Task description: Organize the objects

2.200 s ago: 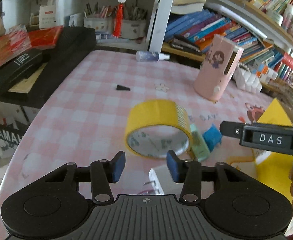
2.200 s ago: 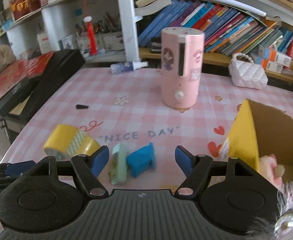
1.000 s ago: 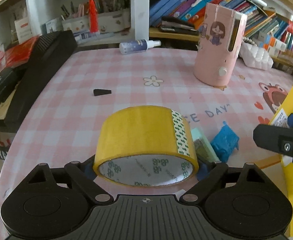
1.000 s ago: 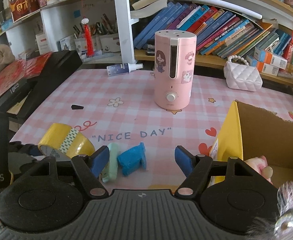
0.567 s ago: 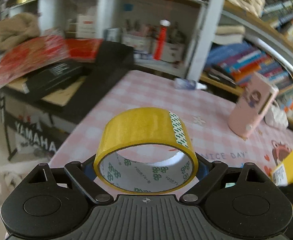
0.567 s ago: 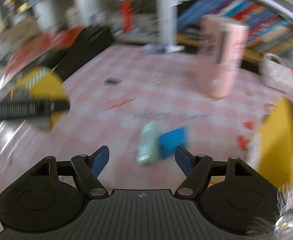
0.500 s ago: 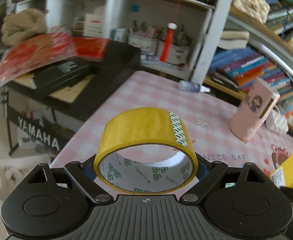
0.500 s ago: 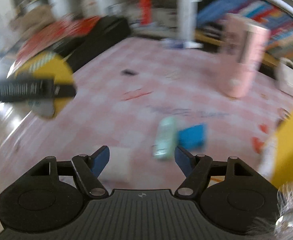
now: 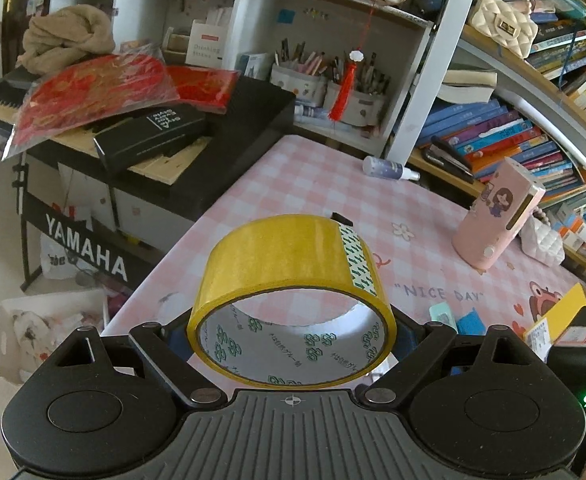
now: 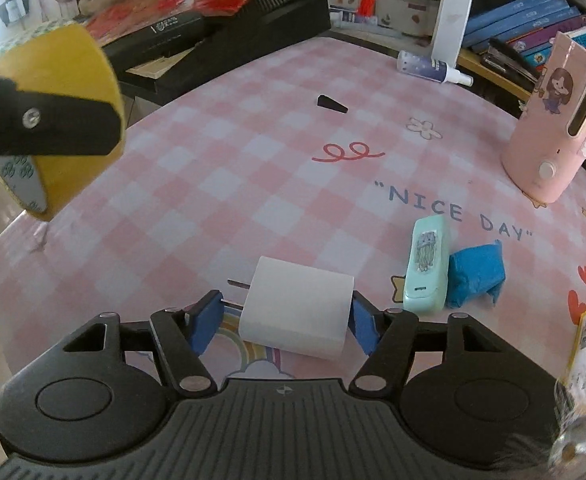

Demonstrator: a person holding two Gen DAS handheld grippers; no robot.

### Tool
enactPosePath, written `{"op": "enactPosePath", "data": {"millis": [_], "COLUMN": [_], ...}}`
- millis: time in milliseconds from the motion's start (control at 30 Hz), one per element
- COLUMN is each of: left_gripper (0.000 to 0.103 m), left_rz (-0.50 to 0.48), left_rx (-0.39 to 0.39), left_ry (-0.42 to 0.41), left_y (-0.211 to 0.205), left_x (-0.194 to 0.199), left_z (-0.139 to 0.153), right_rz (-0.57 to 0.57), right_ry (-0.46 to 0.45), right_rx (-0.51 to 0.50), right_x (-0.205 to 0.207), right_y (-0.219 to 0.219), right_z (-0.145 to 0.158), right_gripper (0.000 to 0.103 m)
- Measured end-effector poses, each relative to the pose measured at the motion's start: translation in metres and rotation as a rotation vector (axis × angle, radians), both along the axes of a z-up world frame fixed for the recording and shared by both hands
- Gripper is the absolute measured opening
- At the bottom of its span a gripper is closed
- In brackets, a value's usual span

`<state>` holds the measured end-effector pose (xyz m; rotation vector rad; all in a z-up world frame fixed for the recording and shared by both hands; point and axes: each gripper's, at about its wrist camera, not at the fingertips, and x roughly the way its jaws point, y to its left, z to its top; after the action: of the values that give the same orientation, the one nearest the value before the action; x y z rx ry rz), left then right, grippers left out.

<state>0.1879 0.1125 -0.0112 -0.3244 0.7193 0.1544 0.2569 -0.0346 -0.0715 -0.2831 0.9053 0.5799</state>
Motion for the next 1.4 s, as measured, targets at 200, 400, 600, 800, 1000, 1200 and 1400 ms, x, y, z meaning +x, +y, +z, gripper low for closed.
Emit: {"op": "enactPosePath", "data": {"millis": [200, 400, 600, 800, 1000, 1200, 1400], "left_gripper": [0.091, 0.091, 0.091, 0.091, 0.091, 0.091, 0.091], "left_rz": [-0.029, -0.078, -0.132, -0.185, -0.246, -0.299, -0.354], "left_rx": [-0.02, -0.04, -0.04, -0.042, -0.038, -0.044, -0.048], "left_ry": [-0.019, -0.051, -0.077, -0.079, -0.084, -0.067, -0.045], "left_y": [0.001, -0.004, -0.009, -0.014, -0.019, -0.021, -0.024], "left_x": [-0.009, -0.023, -0.038, -0.058, -0.086, -0.116, -0.142], "left_z": [0.006, 0.014, 0.018, 0.017, 0.018, 0.016, 0.013], "right_rz": [-0.05, -0.126, -0.206, -0.277, -0.322, -0.357, -0.395], "right_ry": [-0.05, -0.104, -0.14, -0.168, -0.174, -0.168, -0.153], "right_rx": [0.056, 0.105, 0.125, 0.13, 0.142, 0.138, 0.137], "right_x": [-0.006, -0.021, -0.047, -0.073, -0.108, -0.147, -0.188], "right_y": [-0.017, -0.044, -0.065, -0.072, -0.076, -0.075, -0.076], "right_z": [0.023, 0.057, 0.075, 0.078, 0.08, 0.077, 0.07], "right_gripper": [0.064, 0.064, 0.064, 0.064, 0.064, 0.064, 0.064]}}
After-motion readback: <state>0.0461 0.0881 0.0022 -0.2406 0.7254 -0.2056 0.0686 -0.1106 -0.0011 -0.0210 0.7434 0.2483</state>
